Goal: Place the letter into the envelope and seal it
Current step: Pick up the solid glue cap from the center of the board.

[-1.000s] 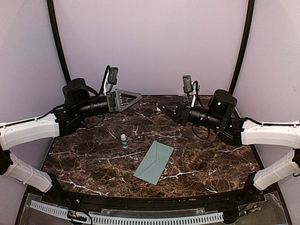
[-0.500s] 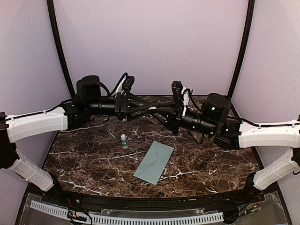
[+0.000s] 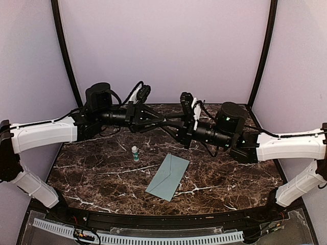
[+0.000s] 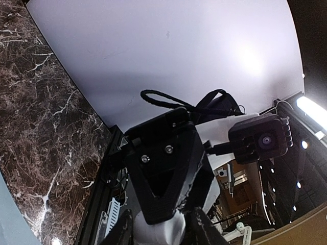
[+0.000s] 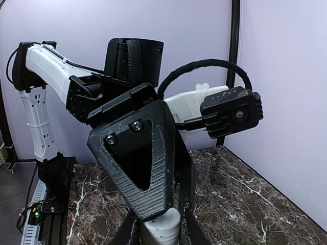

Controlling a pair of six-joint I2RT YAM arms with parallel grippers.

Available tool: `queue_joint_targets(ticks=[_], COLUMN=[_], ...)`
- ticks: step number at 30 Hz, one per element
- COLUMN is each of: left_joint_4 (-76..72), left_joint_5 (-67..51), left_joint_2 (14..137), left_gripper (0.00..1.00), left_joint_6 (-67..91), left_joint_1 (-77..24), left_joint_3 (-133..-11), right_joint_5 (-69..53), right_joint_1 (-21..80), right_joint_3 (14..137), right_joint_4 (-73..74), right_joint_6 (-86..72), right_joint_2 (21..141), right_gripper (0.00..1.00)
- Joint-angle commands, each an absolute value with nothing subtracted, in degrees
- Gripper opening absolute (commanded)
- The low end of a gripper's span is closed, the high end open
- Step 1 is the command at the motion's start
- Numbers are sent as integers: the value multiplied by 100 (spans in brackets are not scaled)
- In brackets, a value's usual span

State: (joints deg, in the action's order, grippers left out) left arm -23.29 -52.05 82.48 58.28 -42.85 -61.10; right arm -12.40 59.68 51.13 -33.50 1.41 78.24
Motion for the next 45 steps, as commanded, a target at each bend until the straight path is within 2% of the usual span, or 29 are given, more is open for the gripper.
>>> queue_joint_targets(ticks=[1, 6, 10, 14, 19, 24, 30, 45], left_joint_4=[-2655, -3072, -3185, -3097, -1577, -1129, -1384, -1945], left_joint_5=[-5353, -5319, -5286, -5287, -4446, -3724, -3674, -3828], left_joint_2=[8235, 8158, 8127, 8144, 8030, 8020, 8280, 8449], left_gripper=[33, 17, 9, 6, 5, 5, 5, 4], left_joint_6=[5969, 6326, 6426, 6272, 5097, 4664, 5069, 5670], left_joint_1=[-4216, -4054, -4002, -3999, -3999, -3999, -3999, -4043], left_joint_3=[-6166, -5850, -5705, -5685, -5817, -5744, -5617, -5305], right_joint_5=[-1205, -1143, -1169, -1038, -473, 95, 333, 634], right_joint_1=[6037, 6035, 6038, 6034, 6030, 6021, 6067, 6287], right_joint_3=[5174, 5152, 5110, 5093, 5175, 5298, 5838, 7020], right_joint_4=[-3688, -3411, -3186, -2969, -2326, -1346, -372, 435], right_joint_6=[297, 237, 108, 1, -539, -1120, -1676, -1567], right_joint_2=[7808, 7738, 7702, 7611, 7465, 7407, 7819, 8979], right_gripper=[23, 28, 34, 43, 53, 54, 52, 45])
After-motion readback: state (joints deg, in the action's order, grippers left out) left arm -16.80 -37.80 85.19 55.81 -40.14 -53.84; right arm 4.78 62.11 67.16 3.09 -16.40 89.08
